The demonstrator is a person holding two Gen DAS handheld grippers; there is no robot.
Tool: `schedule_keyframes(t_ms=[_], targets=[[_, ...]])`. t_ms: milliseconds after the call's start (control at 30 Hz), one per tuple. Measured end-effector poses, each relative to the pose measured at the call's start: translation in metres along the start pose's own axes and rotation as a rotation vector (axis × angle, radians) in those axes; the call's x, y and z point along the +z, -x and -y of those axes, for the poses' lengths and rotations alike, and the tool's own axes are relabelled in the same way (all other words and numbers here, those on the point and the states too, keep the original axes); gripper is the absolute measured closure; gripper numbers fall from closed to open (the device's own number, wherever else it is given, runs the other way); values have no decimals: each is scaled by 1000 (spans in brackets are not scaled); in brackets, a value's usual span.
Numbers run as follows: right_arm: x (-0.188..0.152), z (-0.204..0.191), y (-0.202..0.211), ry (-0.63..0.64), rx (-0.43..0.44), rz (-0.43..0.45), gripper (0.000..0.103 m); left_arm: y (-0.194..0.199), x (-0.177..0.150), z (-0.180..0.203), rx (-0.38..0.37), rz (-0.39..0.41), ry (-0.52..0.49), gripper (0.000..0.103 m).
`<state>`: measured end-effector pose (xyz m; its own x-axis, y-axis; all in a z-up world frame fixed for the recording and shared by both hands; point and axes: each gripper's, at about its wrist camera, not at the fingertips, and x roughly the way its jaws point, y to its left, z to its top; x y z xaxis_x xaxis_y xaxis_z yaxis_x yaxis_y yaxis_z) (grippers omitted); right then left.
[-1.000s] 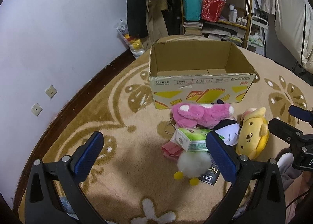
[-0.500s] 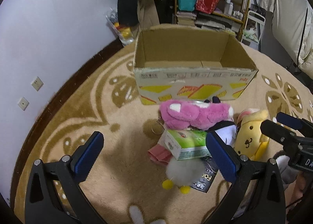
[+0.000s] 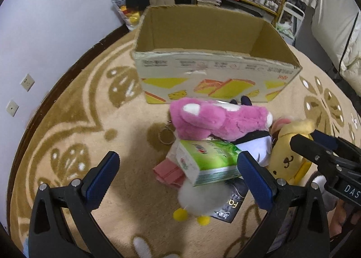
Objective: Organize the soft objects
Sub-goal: 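Grasp the green tissue pack with the left tool while the right tool grasps the yellow dog plush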
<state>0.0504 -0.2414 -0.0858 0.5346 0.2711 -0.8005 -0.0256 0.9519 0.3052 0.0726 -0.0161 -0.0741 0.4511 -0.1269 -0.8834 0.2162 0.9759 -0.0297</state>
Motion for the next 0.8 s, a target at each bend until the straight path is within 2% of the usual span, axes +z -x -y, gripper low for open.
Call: schedule_keyframes(t_ms=[133, 433, 500, 533, 800], targets=[[-1, 1, -2, -3, 2, -12, 47, -11, 1, 8, -3, -26, -22, 0], [-1, 4, -6, -15, -3, -29, 48, -25, 1, 27, -20, -39, -91, 0], [-1, 3, -8, -13, -6, -35, 58, -28, 1, 30, -23, -42, -101, 0], [-1, 4, -9, -13, -5, -40, 60, -30, 1, 31, -25, -47, -100, 0], [-1, 5, -10, -21, 2, -38, 61, -31, -1, 38, -50, -53, -125, 0]])
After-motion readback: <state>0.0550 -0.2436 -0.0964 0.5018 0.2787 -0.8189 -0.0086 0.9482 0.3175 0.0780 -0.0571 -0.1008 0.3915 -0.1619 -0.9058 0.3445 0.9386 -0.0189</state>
